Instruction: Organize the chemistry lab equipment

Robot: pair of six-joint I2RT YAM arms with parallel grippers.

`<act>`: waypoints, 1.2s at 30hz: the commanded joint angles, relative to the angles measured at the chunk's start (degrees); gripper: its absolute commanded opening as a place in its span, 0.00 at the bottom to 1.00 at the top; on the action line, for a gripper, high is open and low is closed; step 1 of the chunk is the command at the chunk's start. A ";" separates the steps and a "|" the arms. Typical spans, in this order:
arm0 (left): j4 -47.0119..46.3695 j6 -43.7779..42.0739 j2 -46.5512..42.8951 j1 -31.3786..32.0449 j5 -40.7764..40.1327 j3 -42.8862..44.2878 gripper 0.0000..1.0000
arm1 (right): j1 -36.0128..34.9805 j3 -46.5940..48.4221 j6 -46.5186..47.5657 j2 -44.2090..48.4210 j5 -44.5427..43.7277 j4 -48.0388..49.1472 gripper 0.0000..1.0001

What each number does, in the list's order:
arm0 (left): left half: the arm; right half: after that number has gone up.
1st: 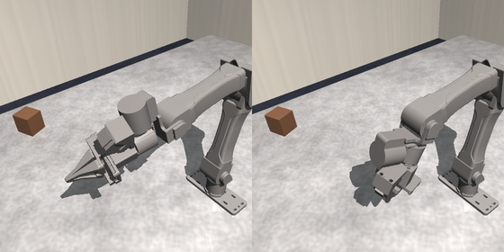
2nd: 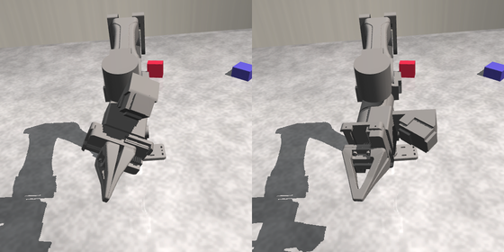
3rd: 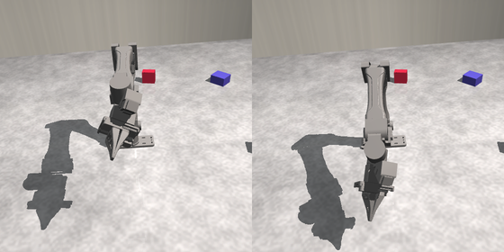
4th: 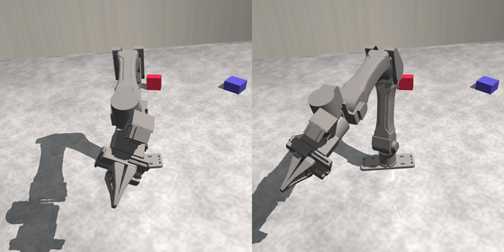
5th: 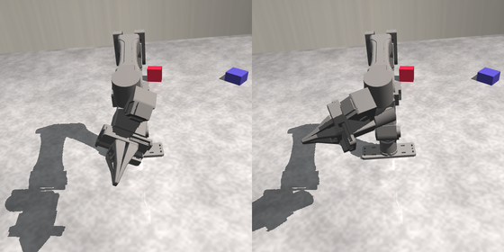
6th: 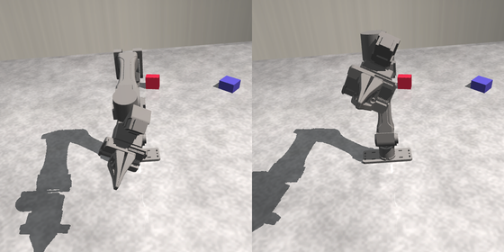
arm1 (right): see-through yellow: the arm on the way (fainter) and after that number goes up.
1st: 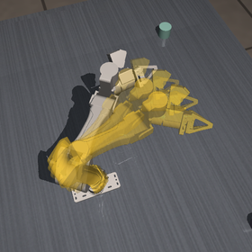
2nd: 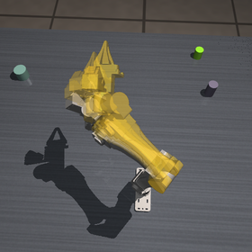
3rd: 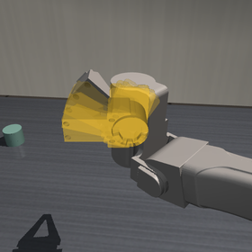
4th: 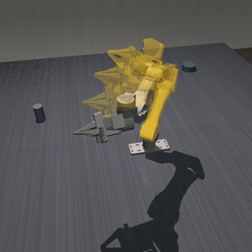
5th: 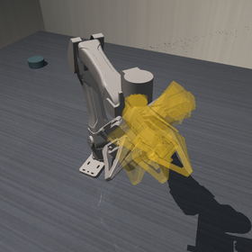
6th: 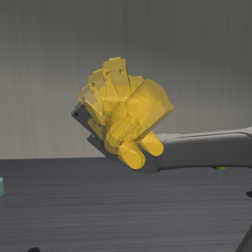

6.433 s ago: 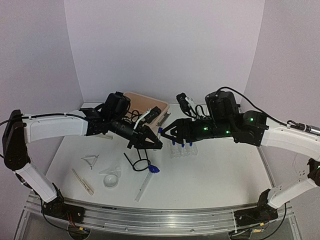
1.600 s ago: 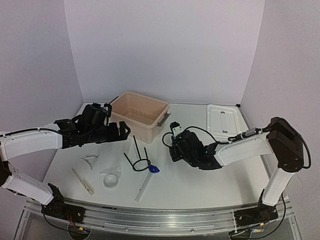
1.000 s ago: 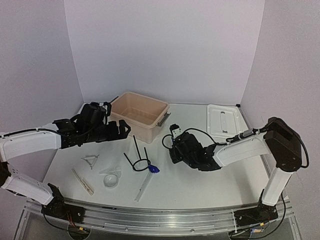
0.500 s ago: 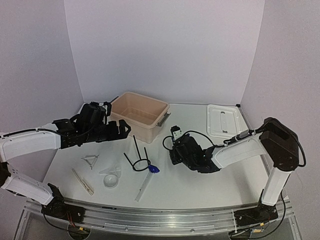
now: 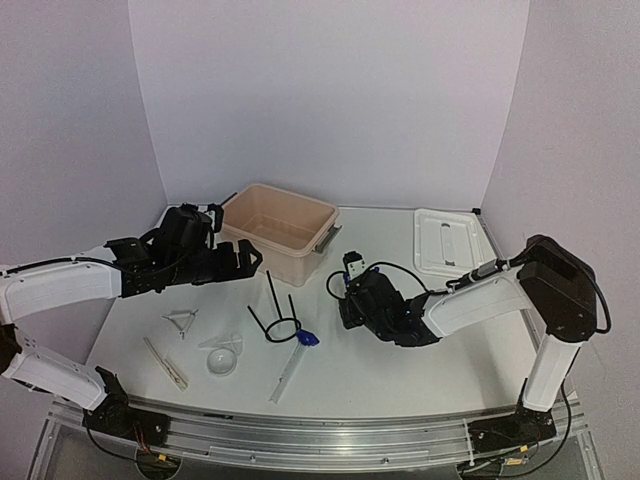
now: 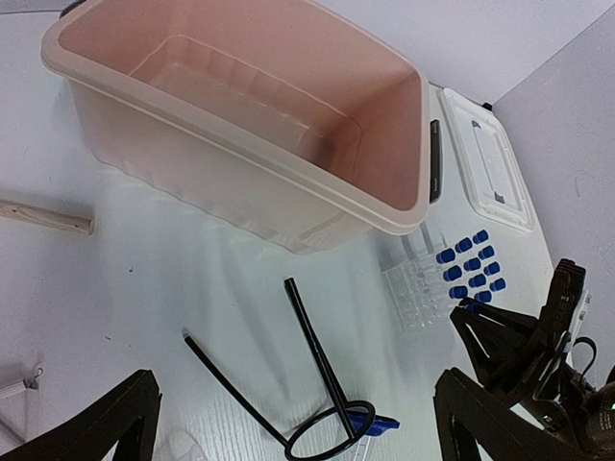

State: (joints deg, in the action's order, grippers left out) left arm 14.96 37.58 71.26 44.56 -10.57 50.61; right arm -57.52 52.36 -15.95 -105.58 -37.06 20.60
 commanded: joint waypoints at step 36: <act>-2.41 0.95 -0.28 -0.29 0.87 2.13 1.00 | -0.04 0.45 -2.06 -1.69 1.02 -0.03 0.03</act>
State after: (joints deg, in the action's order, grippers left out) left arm 14.31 37.81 71.33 44.56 -10.09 50.61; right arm -57.52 52.36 -16.94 -106.02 -36.60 20.46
